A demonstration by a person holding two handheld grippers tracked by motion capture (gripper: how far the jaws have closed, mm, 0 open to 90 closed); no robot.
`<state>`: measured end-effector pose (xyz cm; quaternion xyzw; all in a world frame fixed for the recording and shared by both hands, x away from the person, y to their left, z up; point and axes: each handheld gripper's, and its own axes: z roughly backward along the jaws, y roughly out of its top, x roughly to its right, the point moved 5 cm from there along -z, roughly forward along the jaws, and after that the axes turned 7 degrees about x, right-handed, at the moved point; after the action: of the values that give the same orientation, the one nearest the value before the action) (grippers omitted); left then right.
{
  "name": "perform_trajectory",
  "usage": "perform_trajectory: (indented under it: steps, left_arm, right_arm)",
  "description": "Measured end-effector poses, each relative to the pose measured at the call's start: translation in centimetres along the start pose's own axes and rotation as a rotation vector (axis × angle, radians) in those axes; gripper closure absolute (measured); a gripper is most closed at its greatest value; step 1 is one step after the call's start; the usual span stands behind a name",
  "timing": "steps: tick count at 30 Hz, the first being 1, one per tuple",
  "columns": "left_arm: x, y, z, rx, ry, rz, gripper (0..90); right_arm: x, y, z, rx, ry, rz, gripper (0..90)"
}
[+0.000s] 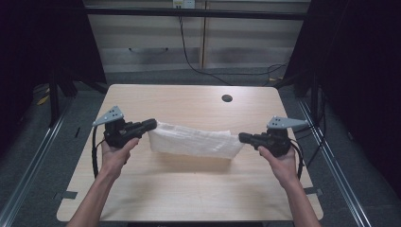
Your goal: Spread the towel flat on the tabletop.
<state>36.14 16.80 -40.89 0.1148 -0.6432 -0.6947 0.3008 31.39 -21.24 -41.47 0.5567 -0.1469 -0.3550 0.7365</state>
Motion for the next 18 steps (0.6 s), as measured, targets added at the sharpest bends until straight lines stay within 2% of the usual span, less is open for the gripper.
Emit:
perform_trajectory:
  steps: [6, 8, 11, 14, 17, 18]
  left_arm:
    - [1.9, -2.6, 2.2, -0.024, -0.011, -0.028, 84.9]
    - [2.2, -3.5, 2.7, -0.045, 0.005, -0.049, 84.8]
    - [2.4, -4.6, 3.2, -0.065, 0.008, -0.047, 84.8]
    - [2.5, -6.0, 3.7, -0.086, -0.007, -0.016, 84.7]
    - [2.9, -7.7, 4.4, -0.136, -0.012, -0.030, 84.6]
    - [3.1, -8.2, 4.6, -0.142, -0.017, -0.018, 84.3]
  right_arm:
    - [-1.6, -2.7, 1.1, -0.025, 0.021, -0.013, 87.9]
    - [-2.2, -3.6, 1.3, -0.038, 0.029, -0.016, 87.9]
    - [-3.1, -4.8, 1.0, -0.063, 0.042, -0.008, 87.9]
    - [-3.9, -6.0, 0.8, -0.083, 0.056, -0.016, 87.8]
    - [-4.4, -7.2, 0.7, -0.103, 0.064, -0.026, 87.8]
    - [-4.6, -7.5, 0.7, -0.108, 0.065, -0.029, 87.8]
